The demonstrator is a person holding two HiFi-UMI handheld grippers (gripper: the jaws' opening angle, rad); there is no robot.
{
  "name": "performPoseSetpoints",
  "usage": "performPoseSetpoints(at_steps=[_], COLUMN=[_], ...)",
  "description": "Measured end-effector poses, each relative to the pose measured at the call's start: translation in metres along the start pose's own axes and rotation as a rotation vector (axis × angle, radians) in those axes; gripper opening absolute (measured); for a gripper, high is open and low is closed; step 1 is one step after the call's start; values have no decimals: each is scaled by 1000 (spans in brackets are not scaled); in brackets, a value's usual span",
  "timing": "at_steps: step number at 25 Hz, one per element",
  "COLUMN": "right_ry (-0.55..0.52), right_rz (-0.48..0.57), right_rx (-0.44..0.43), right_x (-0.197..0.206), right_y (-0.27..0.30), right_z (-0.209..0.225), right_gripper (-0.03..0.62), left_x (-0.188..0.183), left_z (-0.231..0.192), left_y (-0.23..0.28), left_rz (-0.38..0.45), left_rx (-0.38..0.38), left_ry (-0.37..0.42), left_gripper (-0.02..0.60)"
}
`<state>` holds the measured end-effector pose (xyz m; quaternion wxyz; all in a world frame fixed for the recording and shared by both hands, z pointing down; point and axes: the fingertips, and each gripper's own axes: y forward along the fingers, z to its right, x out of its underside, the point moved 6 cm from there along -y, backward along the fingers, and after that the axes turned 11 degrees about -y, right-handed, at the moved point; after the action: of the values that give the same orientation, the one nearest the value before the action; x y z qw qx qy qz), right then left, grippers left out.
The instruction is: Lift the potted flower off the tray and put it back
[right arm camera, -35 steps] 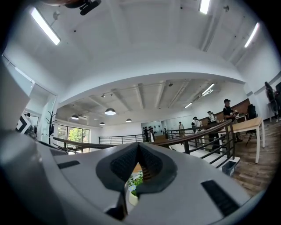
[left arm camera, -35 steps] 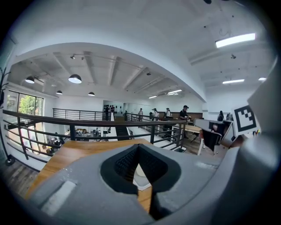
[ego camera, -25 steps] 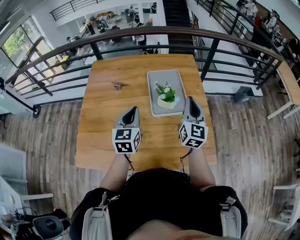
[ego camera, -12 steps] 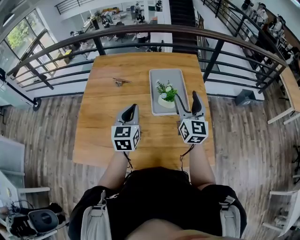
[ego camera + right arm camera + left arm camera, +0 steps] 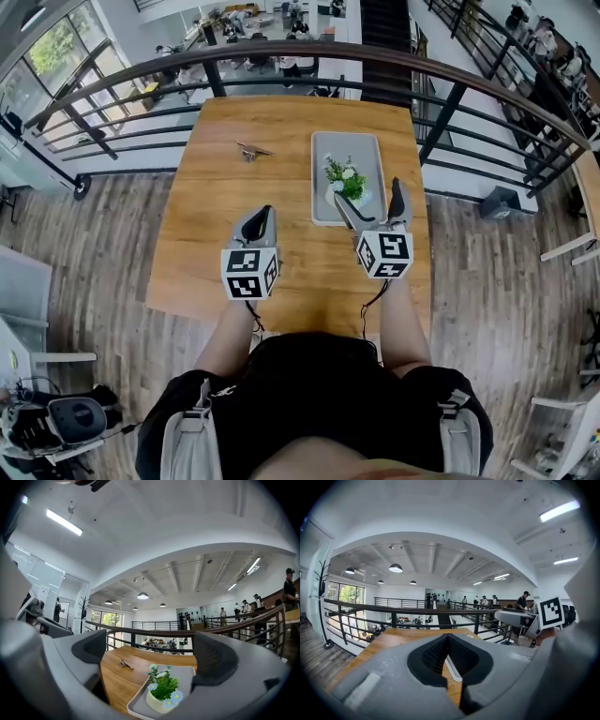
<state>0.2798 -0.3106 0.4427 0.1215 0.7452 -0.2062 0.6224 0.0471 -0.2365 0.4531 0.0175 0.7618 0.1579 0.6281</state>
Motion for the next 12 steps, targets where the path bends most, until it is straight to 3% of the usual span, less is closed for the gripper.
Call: performPoseSetpoints(at_steps=[5, 12], right_ry=[-46, -10], right_rz=[-51, -131], right_rx=[6, 10], right_x=[18, 57], right_y=[9, 23], right_z=[2, 12], right_gripper=[565, 565], left_x=[7, 14], left_z=[-3, -6], left_y=[-3, -7], left_rz=[-5, -19], left_rx=[-36, -82], left_ry=[-11, -13], left_gripper=[12, 12])
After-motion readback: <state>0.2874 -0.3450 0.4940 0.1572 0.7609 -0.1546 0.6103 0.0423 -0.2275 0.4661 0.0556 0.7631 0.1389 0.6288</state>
